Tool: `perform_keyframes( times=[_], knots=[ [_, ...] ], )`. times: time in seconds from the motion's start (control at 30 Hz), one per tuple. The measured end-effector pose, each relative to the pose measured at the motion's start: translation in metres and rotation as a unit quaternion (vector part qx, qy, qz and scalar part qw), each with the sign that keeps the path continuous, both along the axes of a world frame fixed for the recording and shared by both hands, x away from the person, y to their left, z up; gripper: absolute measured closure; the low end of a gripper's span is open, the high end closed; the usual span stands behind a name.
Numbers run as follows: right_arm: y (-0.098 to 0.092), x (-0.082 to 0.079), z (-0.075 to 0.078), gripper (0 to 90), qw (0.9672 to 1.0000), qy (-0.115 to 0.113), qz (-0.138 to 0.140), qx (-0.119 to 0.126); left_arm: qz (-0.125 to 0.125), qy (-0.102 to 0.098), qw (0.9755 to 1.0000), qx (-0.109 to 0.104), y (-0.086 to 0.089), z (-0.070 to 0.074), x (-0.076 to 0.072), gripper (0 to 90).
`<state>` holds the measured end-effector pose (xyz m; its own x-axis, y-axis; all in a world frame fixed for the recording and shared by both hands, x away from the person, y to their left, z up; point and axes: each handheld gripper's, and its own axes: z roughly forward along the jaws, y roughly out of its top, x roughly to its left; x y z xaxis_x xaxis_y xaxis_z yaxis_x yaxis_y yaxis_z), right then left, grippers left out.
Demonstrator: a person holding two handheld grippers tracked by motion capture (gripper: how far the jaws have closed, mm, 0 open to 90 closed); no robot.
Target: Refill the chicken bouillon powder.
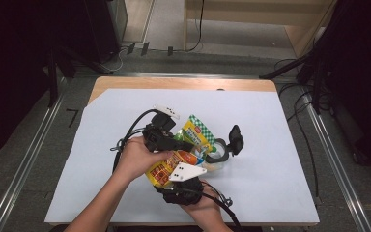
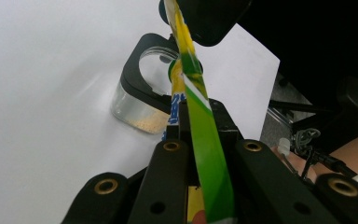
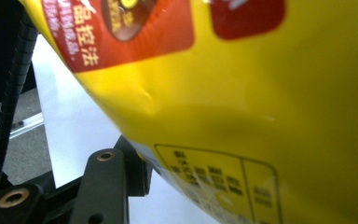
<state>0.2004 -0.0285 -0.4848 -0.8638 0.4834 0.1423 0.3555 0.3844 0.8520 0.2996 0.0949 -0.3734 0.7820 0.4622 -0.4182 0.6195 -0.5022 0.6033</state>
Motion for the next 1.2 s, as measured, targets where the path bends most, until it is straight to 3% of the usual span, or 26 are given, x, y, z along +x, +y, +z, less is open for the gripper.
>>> perform_keyframes(
  times=[0.17,0.3,0.5,0.63,0.77,0.93,1.0,1.2],
  knots=[
    [-0.001,0.001,0.002,52.9,0.9997,0.016,0.007,0.018,0.014,0.010,0.9998,-0.005,-0.001,0.001,0.001,87.0],
    [0.000,0.000,0.003,49.5,0.9997,0.017,0.006,0.014,0.017,0.015,0.9997,-0.007,-0.001,0.000,0.003,86.5],
    [-0.001,0.001,0.003,57.8,0.9993,0.029,-0.002,0.024,0.022,0.019,0.9996,0.002,-0.005,0.000,0.003,81.8],
    [-0.004,0.002,0.004,61.4,0.9986,0.037,-0.010,0.037,0.013,0.004,0.9998,0.015,-0.009,0.003,0.001,80.4],
    [-0.005,0.001,0.005,61.6,0.9987,0.033,-0.015,0.037,0.001,-0.004,0.9999,0.010,-0.008,0.005,0.001,79.4],
    [-0.009,0.002,0.009,62.8,0.9963,0.047,-0.010,0.071,-0.005,-0.011,0.9999,0.001,-0.006,0.007,0.002,75.5],
    [-0.010,0.002,0.012,63.4,0.9952,0.051,-0.008,0.083,-0.004,-0.004,1.0000,-0.001,-0.007,0.006,0.003,73.8],
    [-0.009,-0.001,0.015,61.0,0.9975,0.030,-0.010,0.064,0.000,-0.005,1.0000,0.008,-0.009,0.006,0.003,77.8]
  ],
)
